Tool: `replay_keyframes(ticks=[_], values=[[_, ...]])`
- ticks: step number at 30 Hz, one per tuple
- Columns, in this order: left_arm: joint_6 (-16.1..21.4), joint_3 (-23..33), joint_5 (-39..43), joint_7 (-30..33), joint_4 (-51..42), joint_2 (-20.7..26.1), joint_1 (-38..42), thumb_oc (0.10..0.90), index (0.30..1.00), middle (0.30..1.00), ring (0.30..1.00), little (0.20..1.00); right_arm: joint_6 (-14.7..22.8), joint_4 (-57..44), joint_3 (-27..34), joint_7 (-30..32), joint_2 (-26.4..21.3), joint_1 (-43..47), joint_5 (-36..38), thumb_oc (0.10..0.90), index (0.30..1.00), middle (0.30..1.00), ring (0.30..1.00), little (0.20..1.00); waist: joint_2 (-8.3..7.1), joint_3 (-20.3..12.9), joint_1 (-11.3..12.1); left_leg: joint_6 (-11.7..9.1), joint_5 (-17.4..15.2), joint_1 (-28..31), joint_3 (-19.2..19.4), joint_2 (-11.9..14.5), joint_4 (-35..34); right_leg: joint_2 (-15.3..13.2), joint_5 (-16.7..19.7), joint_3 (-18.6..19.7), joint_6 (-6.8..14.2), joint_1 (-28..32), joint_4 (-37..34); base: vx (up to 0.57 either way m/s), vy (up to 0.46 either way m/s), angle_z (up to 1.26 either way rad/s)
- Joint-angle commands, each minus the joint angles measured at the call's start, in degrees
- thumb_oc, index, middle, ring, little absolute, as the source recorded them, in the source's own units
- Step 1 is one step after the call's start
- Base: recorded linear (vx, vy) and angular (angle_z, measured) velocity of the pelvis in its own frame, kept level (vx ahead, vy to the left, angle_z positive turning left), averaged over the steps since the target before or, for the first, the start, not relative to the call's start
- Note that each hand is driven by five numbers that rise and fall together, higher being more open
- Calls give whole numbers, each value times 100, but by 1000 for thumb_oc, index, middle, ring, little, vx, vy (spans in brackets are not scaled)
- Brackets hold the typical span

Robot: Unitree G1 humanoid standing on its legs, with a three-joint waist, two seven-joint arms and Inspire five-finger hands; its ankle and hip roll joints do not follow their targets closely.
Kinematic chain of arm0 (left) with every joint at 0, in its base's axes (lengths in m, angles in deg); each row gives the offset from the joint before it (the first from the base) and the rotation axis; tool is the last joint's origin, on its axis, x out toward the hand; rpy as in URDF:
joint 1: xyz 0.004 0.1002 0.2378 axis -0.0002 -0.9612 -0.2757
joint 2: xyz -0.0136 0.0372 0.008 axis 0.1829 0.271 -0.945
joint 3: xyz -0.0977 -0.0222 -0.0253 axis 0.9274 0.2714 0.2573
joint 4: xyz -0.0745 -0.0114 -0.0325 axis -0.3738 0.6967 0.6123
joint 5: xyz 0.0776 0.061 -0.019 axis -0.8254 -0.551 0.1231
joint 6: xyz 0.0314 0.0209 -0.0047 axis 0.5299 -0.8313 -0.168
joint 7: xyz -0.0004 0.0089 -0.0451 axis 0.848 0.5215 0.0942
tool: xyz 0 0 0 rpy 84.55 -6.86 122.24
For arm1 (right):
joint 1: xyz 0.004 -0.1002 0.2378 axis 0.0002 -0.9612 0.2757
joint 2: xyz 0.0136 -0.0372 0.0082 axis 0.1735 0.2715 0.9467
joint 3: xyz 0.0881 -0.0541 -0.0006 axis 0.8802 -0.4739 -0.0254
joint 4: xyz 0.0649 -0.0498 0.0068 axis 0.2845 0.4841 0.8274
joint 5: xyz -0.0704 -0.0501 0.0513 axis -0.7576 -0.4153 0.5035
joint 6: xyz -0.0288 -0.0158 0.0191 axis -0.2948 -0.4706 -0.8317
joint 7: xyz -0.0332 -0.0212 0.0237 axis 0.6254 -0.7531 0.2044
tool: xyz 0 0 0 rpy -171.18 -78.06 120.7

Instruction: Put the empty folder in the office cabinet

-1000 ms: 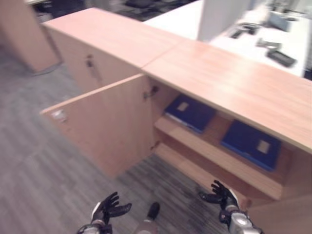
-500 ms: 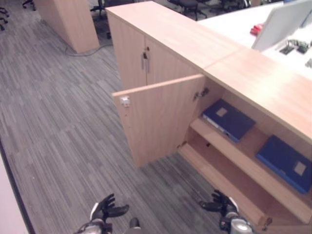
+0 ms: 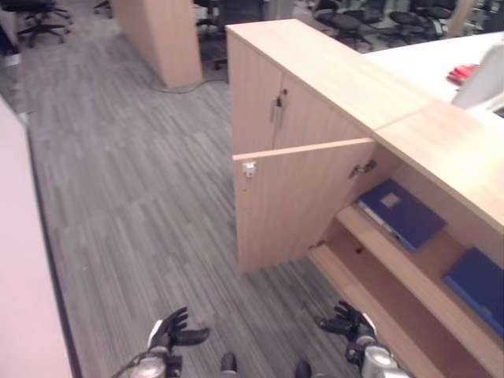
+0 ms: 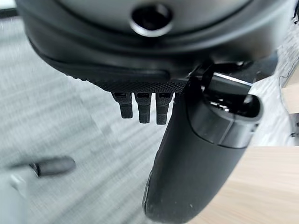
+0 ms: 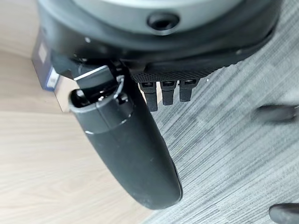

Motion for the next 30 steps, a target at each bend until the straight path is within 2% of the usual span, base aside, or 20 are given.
replay_keyframes(ticks=[1,10,21,25,27,30], values=[[393,67,125,-37,-333,161,106,800,900,900,900,900,468,-453,146,-64,-365,144,-133,800,900,900,900,900,241,-226,175,-215,-743,194,226,91,417,-245,-468,-139,476,202,487,95,-54,34],[374,98,69,-147,-611,18,-165,800,900,900,900,900,433,-511,284,-113,-527,-251,-431,800,900,900,900,900,381,-375,157,-396,-552,505,114,214,5,-155,-455,-388,400,702,-69,38,-65,4],[416,101,188,-106,-1088,61,-54,800,900,900,900,900,407,-596,131,-214,-647,-307,-637,800,900,900,900,900,509,-328,62,-523,-468,591,182,399,5,-9,-541,-370,296,719,-74,3,-74,-1],[467,175,310,-30,-1116,184,219,800,900,900,900,900,385,-602,35,-264,-692,-294,-698,800,900,900,900,900,545,-350,-10,-552,-449,638,242,444,-2,20,-556,-329,283,709,-58,28,-22,-11],[494,217,473,130,-967,467,822,800,900,900,900,900,365,-657,-136,-327,-769,-285,-765,800,900,900,900,900,602,-424,-200,-593,-450,738,379,514,-30,54,-569,-225,279,716,-64,78,-12,-24],[506,230,604,200,-860,613,1146,800,900,900,900,900,370,-677,-213,-335,-793,-273,-768,800,900,900,900,900,621,-443,-293,-616,-456,789,463,545,-43,69,-566,-174,284,715,-62,47,3,-18]])
